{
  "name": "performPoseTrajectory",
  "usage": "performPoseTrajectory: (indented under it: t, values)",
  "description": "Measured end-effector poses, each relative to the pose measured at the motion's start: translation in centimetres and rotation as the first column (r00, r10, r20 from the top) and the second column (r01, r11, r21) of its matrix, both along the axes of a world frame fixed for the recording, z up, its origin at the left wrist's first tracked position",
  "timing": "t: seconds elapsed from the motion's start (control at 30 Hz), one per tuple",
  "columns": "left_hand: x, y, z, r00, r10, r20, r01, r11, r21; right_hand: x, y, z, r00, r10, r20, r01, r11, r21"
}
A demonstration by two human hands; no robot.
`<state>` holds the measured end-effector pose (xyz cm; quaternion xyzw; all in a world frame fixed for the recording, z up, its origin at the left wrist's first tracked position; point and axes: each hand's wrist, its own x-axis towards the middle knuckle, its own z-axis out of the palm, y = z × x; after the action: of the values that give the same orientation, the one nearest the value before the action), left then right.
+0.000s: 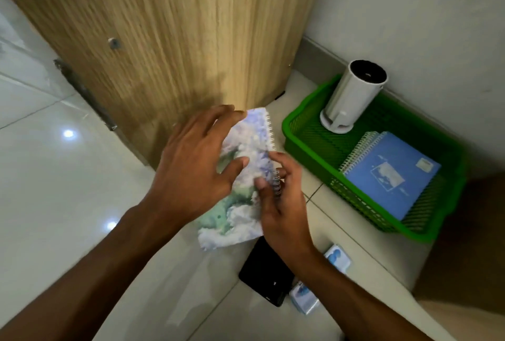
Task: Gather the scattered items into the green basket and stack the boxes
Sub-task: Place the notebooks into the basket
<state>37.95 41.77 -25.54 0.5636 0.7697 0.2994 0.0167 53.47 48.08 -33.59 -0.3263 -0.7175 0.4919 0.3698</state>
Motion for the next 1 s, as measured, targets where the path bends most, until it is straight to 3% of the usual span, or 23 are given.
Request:
performPoseTrajectory:
  t: [0.17, 0.27, 0.4, 0.5, 0.6, 0.8, 0.9, 1.0]
  values:
    - [0.4, 1.3, -1.6, 1.0, -0.019, -0.006, 0.019, 0.997, 0.081, 2.5, 4.1, 1.3, 0.975, -0.218, 0.033, 0.216, 0.975, 0.045]
    - [0.7, 2.0, -2.3, 0.998, -0.031, 0.055, 0.027, 0.996, 0.08, 4.8, 6.7, 2.5, 0.91, -0.413, 0.024, 0.411, 0.909, 0.074]
    - [1.6, 2.8, -3.1, 0.988, -0.056, 0.142, 0.047, 0.997, 0.065, 9.7, 12.2, 3.5, 0.716, -0.692, 0.086, 0.69, 0.721, 0.064]
    - [2.3, 3.6, -3.3, 0.98, -0.081, 0.183, 0.073, 0.996, 0.048, 13.0, 15.2, 3.3, 0.547, -0.791, 0.273, 0.793, 0.594, 0.133]
    - [3.0, 4.5, -3.5, 0.965, -0.117, 0.235, 0.109, 0.993, 0.047, 14.4, 16.0, 2.4, 0.487, -0.751, 0.445, 0.765, 0.613, 0.197]
    - [3.5, 5.5, -4.1, 0.948, -0.132, 0.289, 0.128, 0.991, 0.031, 13.9, 15.6, 2.3, 0.4, -0.538, 0.742, 0.643, 0.742, 0.191]
    - [3.6, 5.4, -4.4, 0.943, -0.132, 0.305, 0.128, 0.991, 0.034, 13.6, 15.1, 2.2, 0.27, -0.428, 0.863, 0.515, 0.821, 0.246]
    - [3.2, 5.1, -4.5, 0.945, -0.128, 0.3, 0.124, 0.992, 0.034, 13.6, 15.6, 2.1, 0.078, -0.474, 0.877, 0.311, 0.847, 0.431]
